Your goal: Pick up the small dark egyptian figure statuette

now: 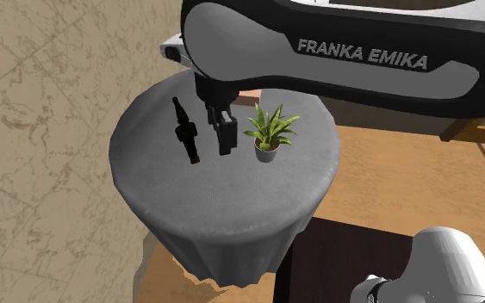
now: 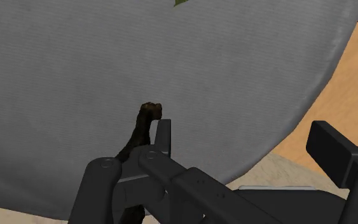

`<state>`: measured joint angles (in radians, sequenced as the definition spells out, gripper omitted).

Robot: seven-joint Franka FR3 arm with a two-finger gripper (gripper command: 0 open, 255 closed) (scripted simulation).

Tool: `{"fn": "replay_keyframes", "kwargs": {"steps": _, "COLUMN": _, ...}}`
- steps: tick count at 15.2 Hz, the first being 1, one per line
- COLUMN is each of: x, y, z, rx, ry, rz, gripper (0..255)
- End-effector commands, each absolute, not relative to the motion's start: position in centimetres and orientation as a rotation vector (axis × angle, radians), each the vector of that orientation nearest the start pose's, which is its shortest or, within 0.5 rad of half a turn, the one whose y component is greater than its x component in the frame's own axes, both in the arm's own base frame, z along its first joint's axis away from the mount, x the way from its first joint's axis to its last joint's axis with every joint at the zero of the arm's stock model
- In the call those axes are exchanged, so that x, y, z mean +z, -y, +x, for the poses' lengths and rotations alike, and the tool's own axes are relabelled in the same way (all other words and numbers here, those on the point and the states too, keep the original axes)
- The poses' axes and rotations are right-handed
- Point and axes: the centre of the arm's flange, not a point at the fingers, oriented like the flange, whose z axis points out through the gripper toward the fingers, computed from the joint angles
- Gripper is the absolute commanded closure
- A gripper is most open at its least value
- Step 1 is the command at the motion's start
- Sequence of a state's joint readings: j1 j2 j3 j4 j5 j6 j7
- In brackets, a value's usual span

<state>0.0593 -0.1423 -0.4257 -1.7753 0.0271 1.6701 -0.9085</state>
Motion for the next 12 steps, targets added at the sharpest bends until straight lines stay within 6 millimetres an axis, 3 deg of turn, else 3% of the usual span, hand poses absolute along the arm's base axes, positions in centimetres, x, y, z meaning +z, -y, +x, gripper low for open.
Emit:
{"fn": "replay_keyframes", "kwargs": {"steps": 1, "x": 60.4, "y": 21.3, "z": 50.6, "rx": -0.122, "ry": 0.899, "rz": -2.951, "gripper": 0}}
{"fn": "replay_keyframes", "kwargs": {"steps": 6, "x": 60.5, "y": 24.5, "z": 55.5, "rx": -0.149, "ry": 1.041, "rz": -2.900, "gripper": 0}}
{"fn": "replay_keyframes", "kwargs": {"steps": 12, "x": 57.3, "y": 24.5, "z": 55.5, "rx": -0.149, "ry": 1.041, "rz": -2.900, "gripper": 0}}
